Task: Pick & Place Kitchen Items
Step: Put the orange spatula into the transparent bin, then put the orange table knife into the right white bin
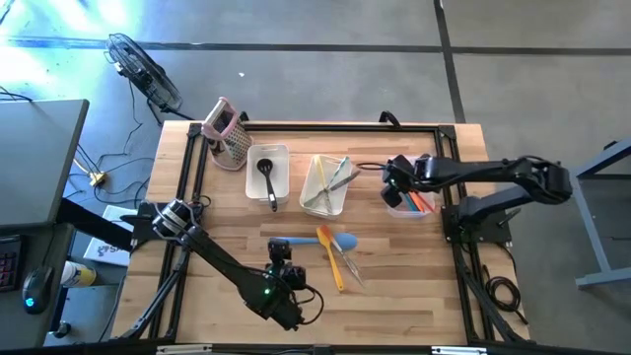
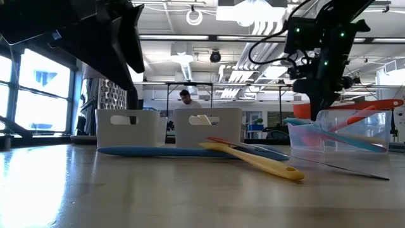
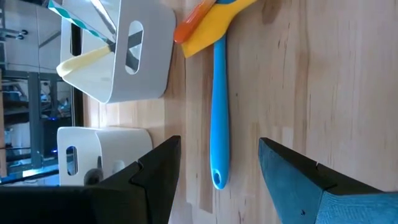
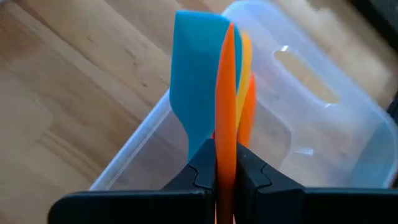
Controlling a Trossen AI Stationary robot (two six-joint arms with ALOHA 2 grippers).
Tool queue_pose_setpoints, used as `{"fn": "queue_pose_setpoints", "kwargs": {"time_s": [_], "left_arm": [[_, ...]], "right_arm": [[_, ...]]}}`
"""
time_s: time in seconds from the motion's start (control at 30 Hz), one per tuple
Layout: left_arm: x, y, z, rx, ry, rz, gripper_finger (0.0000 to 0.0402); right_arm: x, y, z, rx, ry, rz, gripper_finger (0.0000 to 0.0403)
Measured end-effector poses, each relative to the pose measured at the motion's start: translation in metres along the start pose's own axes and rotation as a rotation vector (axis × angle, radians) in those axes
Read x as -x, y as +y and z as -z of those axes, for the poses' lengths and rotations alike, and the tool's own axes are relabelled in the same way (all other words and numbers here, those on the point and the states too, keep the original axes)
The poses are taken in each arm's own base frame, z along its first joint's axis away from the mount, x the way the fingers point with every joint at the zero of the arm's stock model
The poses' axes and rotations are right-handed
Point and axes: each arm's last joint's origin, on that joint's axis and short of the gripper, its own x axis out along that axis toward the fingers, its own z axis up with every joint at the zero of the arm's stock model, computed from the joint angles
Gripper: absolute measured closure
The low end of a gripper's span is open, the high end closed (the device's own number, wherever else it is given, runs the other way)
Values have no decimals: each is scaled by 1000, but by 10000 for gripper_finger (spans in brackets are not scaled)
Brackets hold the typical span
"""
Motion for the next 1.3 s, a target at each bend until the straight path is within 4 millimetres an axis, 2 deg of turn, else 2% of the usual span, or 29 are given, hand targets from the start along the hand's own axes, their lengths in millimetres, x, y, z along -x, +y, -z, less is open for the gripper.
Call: {"fn": "queue_pose_setpoints", "kwargs": {"time_s": [0.23, 0.67, 0.97, 1.13, 1.3], "left_arm": [[0, 0, -1, 6, -6, 0, 193], [0, 0, -1, 8, -4, 3, 193], [0, 0, -1, 8, -7, -1, 193], [0, 0, -1, 6, -11, -9, 193], [-5, 4, -3, 15, 6, -7, 193]], "right_arm": [[-9, -2, -3, -8, 60, -23, 381], [-9, -3, -3, -1, 49, -1, 264], [-4, 4, -2, 42, -64, 93, 184], [4, 12, -4, 67, -101, 68, 164], [16, 21, -8, 82, -141, 31, 162]]}}
